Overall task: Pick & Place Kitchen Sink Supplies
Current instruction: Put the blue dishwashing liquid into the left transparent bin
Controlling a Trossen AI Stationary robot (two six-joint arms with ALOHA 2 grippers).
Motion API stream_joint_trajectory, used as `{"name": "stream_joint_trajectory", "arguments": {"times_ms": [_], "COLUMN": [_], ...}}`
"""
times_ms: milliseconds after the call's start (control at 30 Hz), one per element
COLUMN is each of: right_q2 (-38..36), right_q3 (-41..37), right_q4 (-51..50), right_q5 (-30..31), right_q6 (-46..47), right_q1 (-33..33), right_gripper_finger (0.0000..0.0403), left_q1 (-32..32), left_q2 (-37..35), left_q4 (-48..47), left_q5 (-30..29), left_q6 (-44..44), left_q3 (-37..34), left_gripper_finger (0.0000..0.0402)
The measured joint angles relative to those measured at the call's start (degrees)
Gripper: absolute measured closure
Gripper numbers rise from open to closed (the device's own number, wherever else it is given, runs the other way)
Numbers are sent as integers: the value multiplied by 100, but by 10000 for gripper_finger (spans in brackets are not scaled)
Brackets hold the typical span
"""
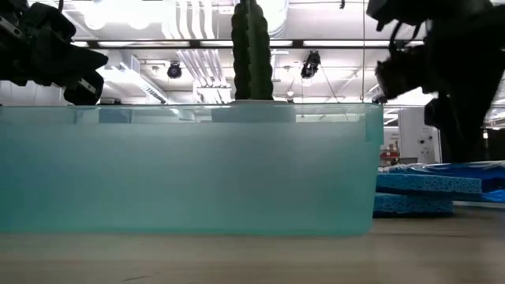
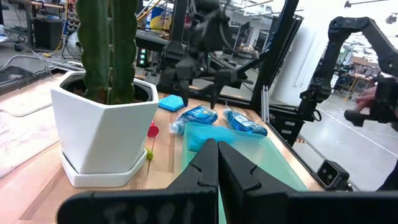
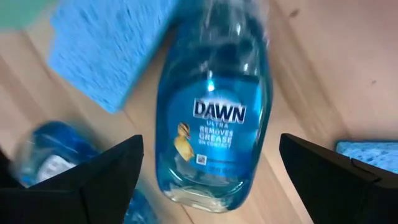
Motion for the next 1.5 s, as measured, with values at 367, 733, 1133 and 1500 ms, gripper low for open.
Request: {"name": "stream_joint_trajectory", "arguments": {"times_ms": [367, 733, 1133, 1500], "right_q2": [975, 1086, 929, 60], "right_q3": [-61, -80, -91, 109], "right_q4": [499, 543, 665, 289], "right_q5": [108, 462, 830, 755], "right_q6": [-308, -318, -331, -267], "right_q1": [222, 255, 260, 266], "right_gripper_finger": [30, 76, 134, 135], "left_q1": [-2, 0, -1, 0], "left_q2": [2, 2, 1, 2], "left_q4": [0, 0, 0, 0], "left_q5": [0, 0, -1, 0], "left_q6": [0, -2, 0, -2], "left_q3": [0, -2, -2, 0], "left_gripper_finger": [401, 401, 401, 401]}}
